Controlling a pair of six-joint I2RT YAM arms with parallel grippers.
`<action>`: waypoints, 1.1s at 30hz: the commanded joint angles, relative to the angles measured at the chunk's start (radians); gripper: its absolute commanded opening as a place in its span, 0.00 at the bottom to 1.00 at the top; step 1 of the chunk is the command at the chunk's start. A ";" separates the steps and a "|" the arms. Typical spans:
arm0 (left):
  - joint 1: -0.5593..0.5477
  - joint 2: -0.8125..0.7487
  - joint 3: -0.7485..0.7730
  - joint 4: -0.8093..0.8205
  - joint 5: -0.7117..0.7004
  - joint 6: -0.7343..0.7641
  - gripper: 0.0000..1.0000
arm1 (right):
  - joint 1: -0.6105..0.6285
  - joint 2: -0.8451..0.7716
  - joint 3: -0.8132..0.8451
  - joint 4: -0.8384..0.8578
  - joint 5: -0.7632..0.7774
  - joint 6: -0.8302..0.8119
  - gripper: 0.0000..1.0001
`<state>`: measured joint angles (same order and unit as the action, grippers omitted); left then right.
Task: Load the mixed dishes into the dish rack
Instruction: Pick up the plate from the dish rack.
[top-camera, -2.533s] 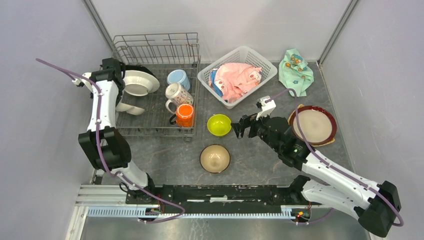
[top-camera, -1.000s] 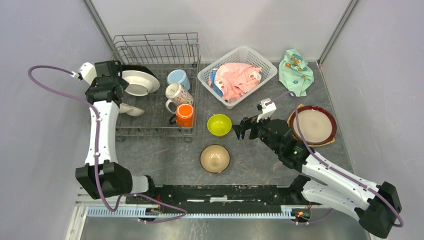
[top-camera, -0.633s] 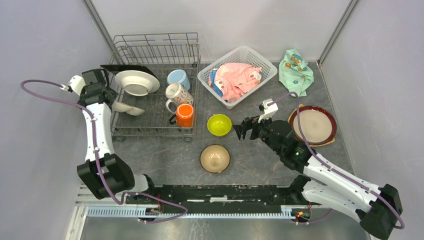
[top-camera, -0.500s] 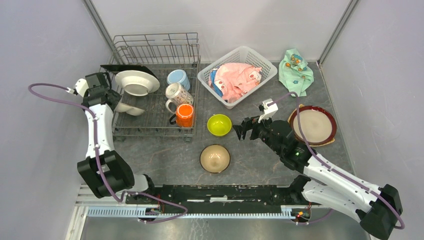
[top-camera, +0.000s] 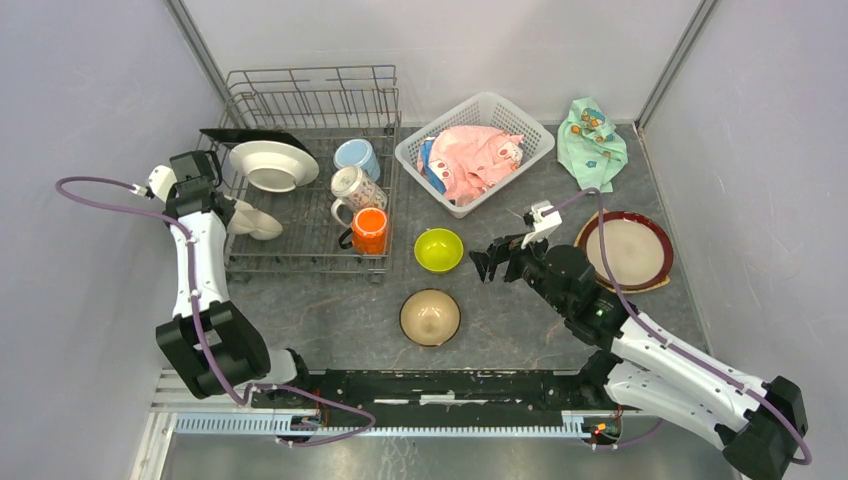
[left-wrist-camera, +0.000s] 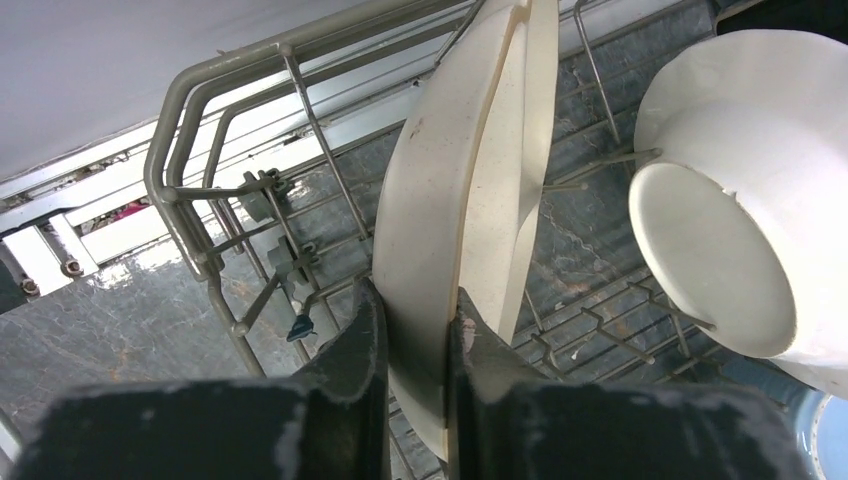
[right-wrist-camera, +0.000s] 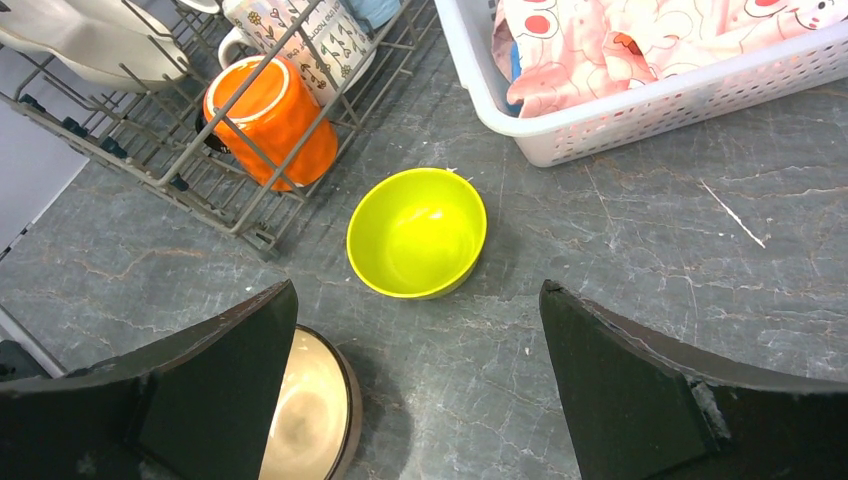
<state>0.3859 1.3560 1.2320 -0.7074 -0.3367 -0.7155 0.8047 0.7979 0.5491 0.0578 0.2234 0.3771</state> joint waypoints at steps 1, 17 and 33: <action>-0.016 -0.044 0.082 0.070 0.194 -0.206 0.02 | 0.003 -0.021 -0.005 0.034 0.019 -0.005 0.98; -0.053 0.090 0.459 -0.191 -0.029 -0.403 0.02 | 0.003 -0.041 -0.012 0.027 0.048 -0.026 0.98; -0.049 0.156 0.613 -0.247 -0.018 -0.522 0.02 | 0.004 -0.014 -0.003 0.020 0.020 -0.023 0.98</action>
<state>0.3408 1.5795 1.6482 -1.1812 -0.4011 -1.0603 0.8047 0.7864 0.5323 0.0509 0.2474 0.3679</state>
